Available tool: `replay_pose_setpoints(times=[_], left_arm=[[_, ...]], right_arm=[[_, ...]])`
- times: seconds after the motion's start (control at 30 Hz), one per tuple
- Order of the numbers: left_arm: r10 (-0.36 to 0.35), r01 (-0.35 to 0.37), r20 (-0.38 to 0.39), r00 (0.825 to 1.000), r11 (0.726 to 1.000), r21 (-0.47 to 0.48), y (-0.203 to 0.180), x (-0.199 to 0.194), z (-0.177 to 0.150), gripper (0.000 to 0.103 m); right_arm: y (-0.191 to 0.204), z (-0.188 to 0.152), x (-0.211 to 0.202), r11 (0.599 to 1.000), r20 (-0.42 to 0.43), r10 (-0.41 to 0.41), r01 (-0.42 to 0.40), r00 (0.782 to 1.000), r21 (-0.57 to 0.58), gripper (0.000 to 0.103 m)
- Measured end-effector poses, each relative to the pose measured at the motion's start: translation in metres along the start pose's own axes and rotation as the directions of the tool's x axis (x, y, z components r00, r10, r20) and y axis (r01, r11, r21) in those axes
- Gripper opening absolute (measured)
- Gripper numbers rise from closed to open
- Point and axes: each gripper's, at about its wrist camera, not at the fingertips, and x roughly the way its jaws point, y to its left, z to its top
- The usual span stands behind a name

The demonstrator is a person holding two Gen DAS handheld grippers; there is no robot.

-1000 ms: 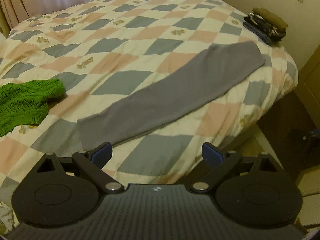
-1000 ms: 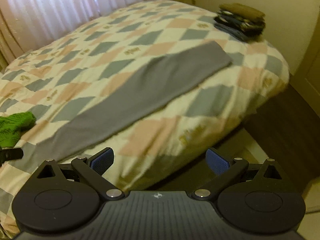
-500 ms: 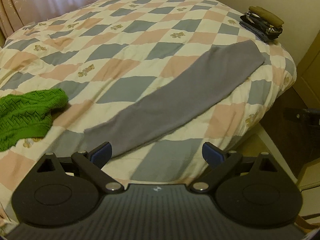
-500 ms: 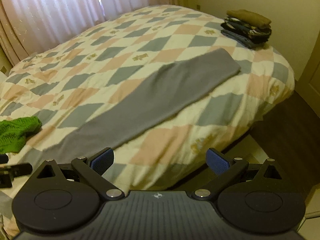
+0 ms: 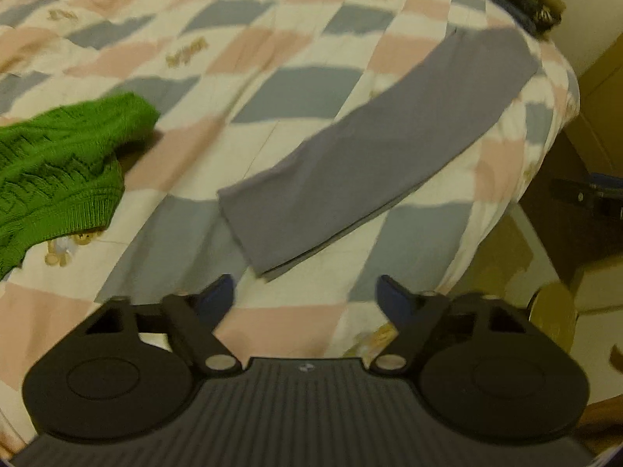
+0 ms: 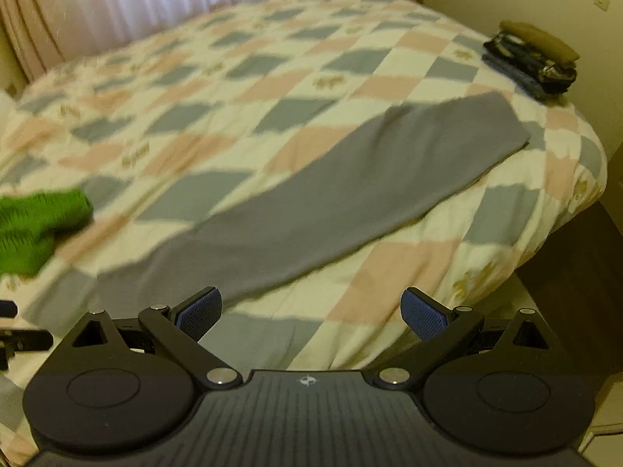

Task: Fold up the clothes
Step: 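Grasp the sweatpants strip end with the right gripper while the left gripper approaches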

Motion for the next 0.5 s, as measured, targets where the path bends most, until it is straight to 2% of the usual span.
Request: replay_pose_setpoints(times=[0.03, 0.13, 0.17, 0.23, 0.27, 0.3, 0.37, 0.5], left_arm=[[-0.013, 0.013, -0.011, 1.0, 1.0, 0.021, 0.008, 0.007, 0.001, 0.06], [-0.031, 0.033, -0.029, 0.999, 0.997, 0.074, 0.029, 0.024, 0.008, 0.06], [-0.039, 0.041, -0.03, 0.999, 0.996, 0.084, 0.038, 0.031, 0.011, 0.06], [-0.051, 0.054, -0.031, 0.998, 0.993, 0.102, 0.051, 0.041, 0.02, 0.06], [-0.058, 0.06, -0.029, 0.998, 0.992, 0.107, 0.055, 0.045, 0.024, 0.06], [-0.063, 0.066, -0.028, 0.998, 0.991, 0.114, 0.06, 0.049, 0.029, 0.06], [-0.061, 0.064, -0.025, 0.998, 0.988, 0.138, 0.066, 0.055, 0.033, 0.06], [-0.075, 0.078, -0.022, 0.997, 0.979, 0.19, 0.073, 0.066, 0.035, 0.06]], right_arm=[[0.008, -0.005, 0.008, 1.0, -0.019, 0.0, 0.0, 1.0, -0.011, 0.101], [0.033, -0.021, 0.027, 0.997, -0.047, -0.014, 0.01, 0.999, -0.072, 0.101], [0.044, -0.027, 0.032, 0.994, -0.039, -0.014, 0.01, 0.999, -0.112, 0.098], [0.065, -0.039, 0.041, 0.98, -0.016, -0.012, 0.009, 1.0, -0.2, 0.083], [0.076, -0.045, 0.044, 0.965, 0.009, -0.006, 0.008, 1.0, -0.262, 0.079], [0.088, -0.05, 0.047, 0.945, 0.035, 0.002, 0.009, 0.999, -0.327, 0.073], [0.115, -0.062, 0.057, 0.881, 0.088, 0.01, 0.032, 0.996, -0.472, 0.069], [0.166, -0.091, 0.082, 0.704, 0.168, 0.085, 0.06, 0.982, -0.708, 0.049]])
